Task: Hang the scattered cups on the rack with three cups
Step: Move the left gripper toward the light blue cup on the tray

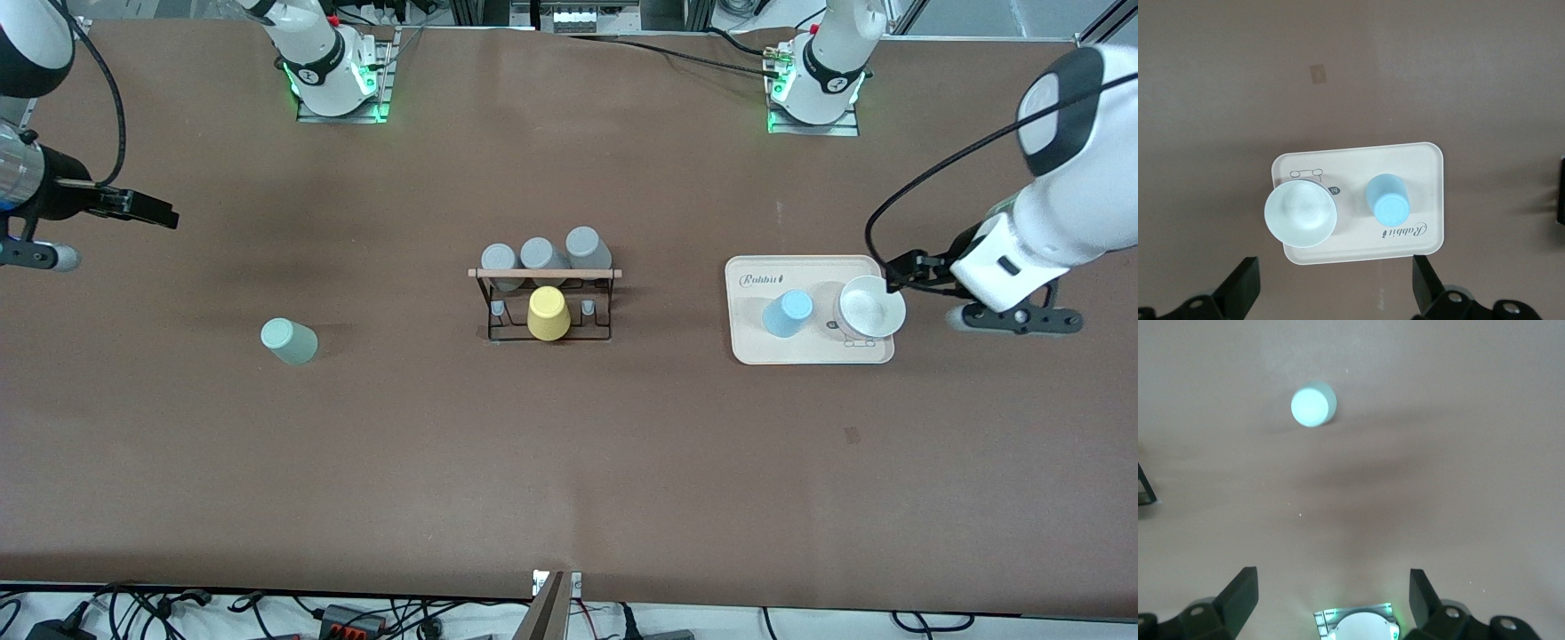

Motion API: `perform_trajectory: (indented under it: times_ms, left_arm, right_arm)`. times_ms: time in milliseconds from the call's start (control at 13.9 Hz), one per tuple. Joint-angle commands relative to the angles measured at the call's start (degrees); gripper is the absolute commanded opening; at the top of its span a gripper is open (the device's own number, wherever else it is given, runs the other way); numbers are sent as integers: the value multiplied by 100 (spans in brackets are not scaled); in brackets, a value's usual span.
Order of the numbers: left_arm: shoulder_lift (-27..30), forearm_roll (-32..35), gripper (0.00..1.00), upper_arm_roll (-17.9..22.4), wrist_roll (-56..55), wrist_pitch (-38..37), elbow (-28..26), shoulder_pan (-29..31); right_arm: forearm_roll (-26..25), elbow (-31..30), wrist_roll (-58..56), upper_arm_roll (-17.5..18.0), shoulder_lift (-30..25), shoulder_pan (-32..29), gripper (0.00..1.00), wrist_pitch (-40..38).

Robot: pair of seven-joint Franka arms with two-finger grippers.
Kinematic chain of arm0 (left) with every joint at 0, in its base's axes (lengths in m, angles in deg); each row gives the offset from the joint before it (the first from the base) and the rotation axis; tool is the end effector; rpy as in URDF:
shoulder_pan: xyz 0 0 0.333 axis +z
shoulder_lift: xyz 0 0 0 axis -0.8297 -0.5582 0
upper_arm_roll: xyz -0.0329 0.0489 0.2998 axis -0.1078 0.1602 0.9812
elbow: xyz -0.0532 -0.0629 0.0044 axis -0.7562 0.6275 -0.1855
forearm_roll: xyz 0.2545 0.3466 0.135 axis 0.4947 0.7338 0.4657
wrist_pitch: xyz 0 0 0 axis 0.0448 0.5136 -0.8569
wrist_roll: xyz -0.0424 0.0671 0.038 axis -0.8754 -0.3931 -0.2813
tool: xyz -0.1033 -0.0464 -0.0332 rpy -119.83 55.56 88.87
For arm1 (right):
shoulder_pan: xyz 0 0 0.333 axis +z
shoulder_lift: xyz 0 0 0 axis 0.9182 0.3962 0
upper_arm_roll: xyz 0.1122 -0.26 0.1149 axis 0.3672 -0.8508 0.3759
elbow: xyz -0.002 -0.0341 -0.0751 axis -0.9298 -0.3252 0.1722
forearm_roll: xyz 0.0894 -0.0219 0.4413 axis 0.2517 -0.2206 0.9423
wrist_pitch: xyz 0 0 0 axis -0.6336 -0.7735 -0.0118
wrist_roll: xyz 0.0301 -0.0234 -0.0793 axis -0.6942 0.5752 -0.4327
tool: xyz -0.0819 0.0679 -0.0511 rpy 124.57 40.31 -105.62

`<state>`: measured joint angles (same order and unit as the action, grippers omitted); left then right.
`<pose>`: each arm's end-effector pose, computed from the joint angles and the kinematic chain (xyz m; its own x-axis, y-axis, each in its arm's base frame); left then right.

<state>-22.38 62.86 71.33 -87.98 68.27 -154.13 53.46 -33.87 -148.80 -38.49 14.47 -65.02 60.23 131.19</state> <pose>0.6589 -0.0593 0.4397 0.9910 -0.0539 -0.1222 -0.0526 -0.9985 0.0139 0.6030 -0.0305 0.4936 0.9553 -0.1564 -0.2507 -0.1512 -0.9877 0.0399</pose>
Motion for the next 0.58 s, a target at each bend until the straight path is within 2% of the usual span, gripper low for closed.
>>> perform_trajectory:
  times_ms: [0,288,503]
  left_arm:
    - [-525,48,100,3,65,-90,403,-161]
    - [-843,-40,100,-154,66,-21,238,-337]
    - [-782,-92,100,-322,31,768,-385,-311]
  right_arm:
    - [-27,-640,133,20,-509,167,100,151]
    - [-27,-616,124,20,-501,186,100,222]
    - [-27,-607,116,20,-501,177,100,231]
